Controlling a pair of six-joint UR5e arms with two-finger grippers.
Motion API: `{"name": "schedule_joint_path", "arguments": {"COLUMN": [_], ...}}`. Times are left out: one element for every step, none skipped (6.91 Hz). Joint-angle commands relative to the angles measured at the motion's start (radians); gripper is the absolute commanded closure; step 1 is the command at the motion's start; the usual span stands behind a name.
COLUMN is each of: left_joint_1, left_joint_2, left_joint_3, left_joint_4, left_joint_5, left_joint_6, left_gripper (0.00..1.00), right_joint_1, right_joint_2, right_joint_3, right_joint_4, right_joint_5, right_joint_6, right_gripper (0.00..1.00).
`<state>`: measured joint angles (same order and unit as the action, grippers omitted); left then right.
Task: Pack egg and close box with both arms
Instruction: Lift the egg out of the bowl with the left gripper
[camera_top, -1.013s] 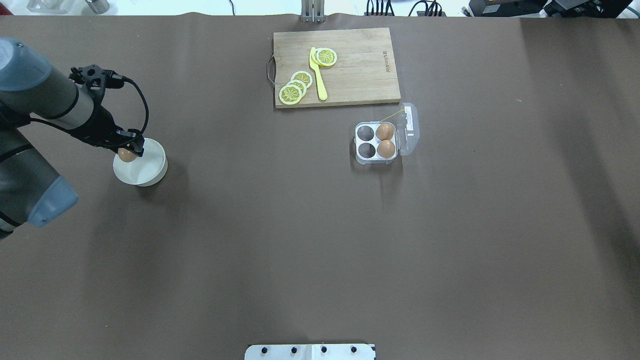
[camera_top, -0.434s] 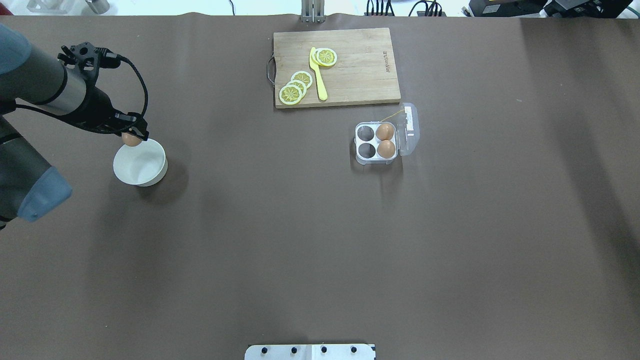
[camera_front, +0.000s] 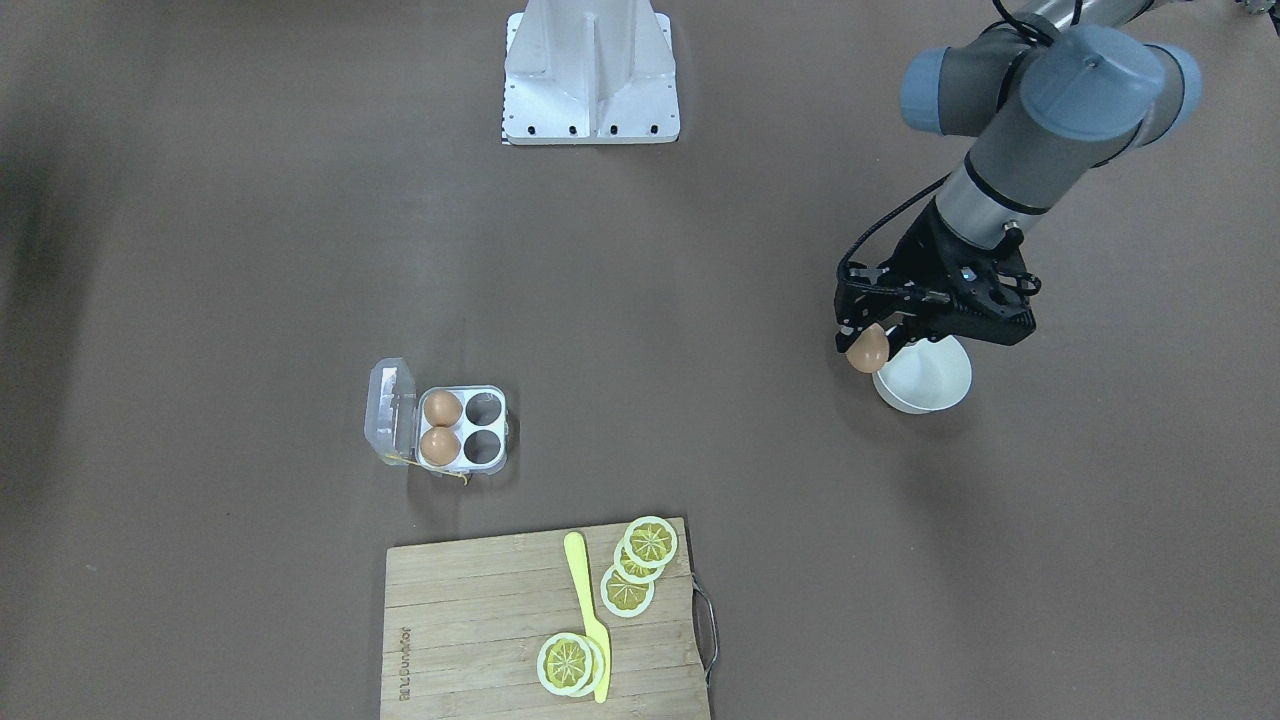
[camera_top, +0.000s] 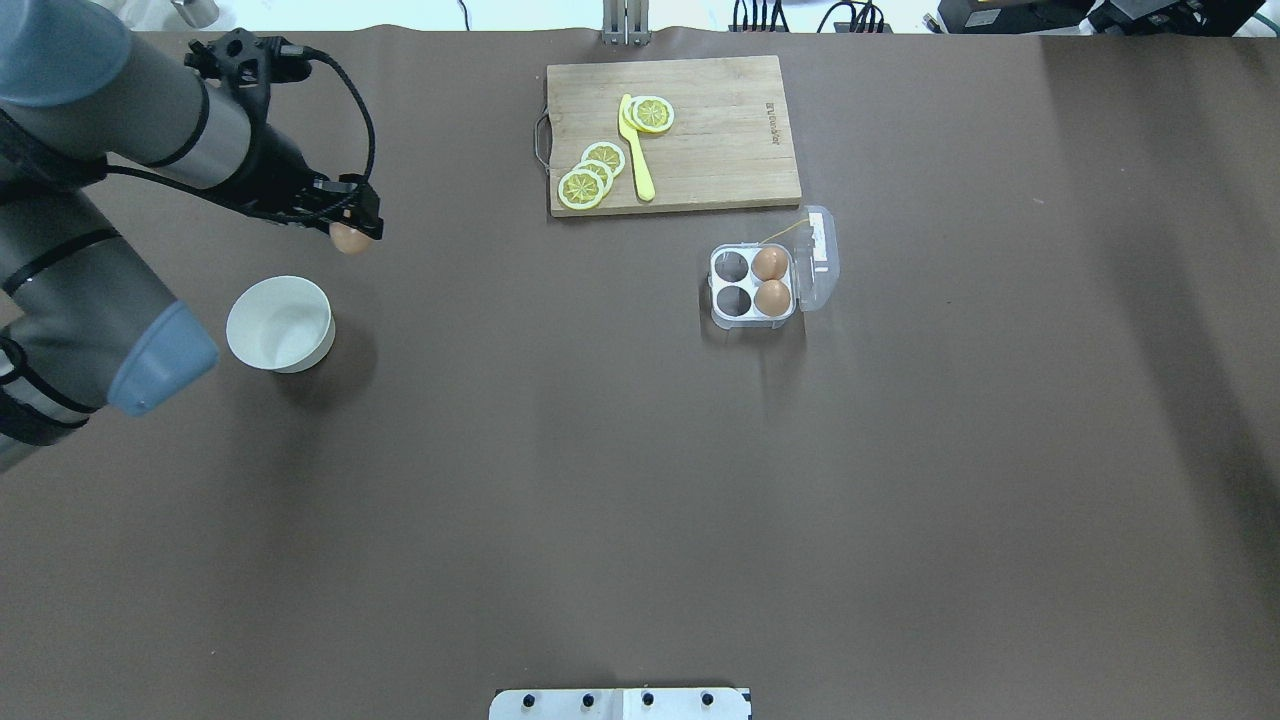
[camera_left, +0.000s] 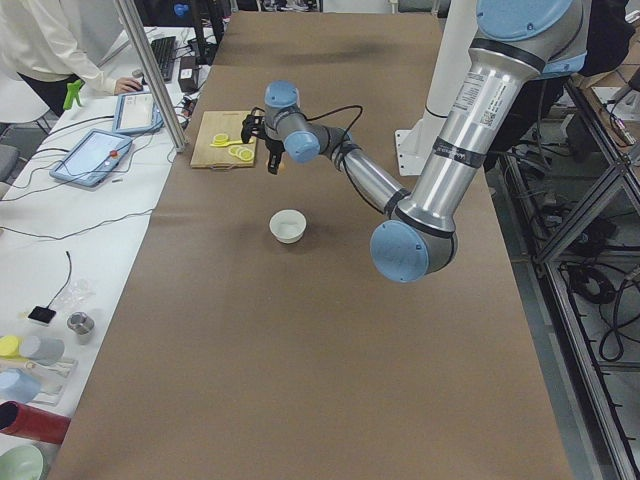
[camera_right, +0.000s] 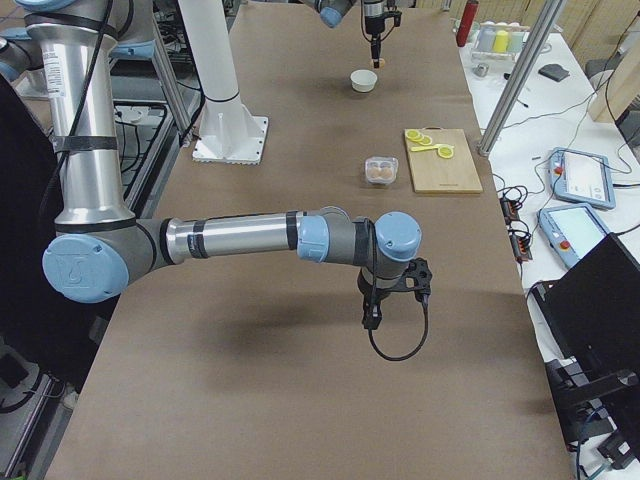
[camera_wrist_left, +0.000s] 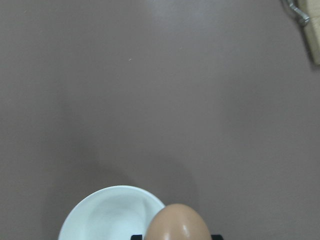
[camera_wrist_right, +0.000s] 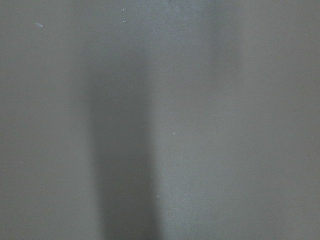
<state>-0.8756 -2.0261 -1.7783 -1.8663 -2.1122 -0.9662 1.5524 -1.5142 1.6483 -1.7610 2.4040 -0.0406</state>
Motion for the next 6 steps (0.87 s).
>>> {"name": "schedule_joint_path", "arguments": {"left_joint_1": [0.174, 0.217, 0.28, 0.305, 0.322, 0.366], "left_joint_2": [-0.078, -0.148, -0.184, -0.201, -0.233, -0.291], "left_joint_3": [0.025, 0.075, 0.112, 0.158, 0.231, 0.317], "left_joint_4": [-0.104, -0.119, -0.169, -0.257, -0.34, -0.393], "left_joint_5": [0.206, 0.281, 0.384, 0.462, 0.5, 0.611], "left_joint_6": [-0.173, -0.216, -0.238, -0.241, -0.241, -0.293], "left_gripper": [1.0, 1.0, 1.0, 1.0, 1.0, 1.0], "right_joint_1": [-0.011, -0.015, -0.015, -0.015, -0.015, -0.015], "right_joint_2": [0.002, 0.003, 0.003, -0.003, -0.007, -0.009], "right_joint_3": [-0.004, -0.004, -0.004, -0.002, 0.001, 0.005], "right_joint_4": [0.008, 0.008, 0.009, 0.009, 0.009, 0.009], "right_joint_5": [0.0, 0.0, 0.001, 0.003, 0.004, 0.006], "right_joint_6": [0.042, 0.047, 0.045, 0.047, 0.045, 0.047], "right_gripper": [0.0, 0.0, 0.0, 0.0, 0.0, 0.0]}}
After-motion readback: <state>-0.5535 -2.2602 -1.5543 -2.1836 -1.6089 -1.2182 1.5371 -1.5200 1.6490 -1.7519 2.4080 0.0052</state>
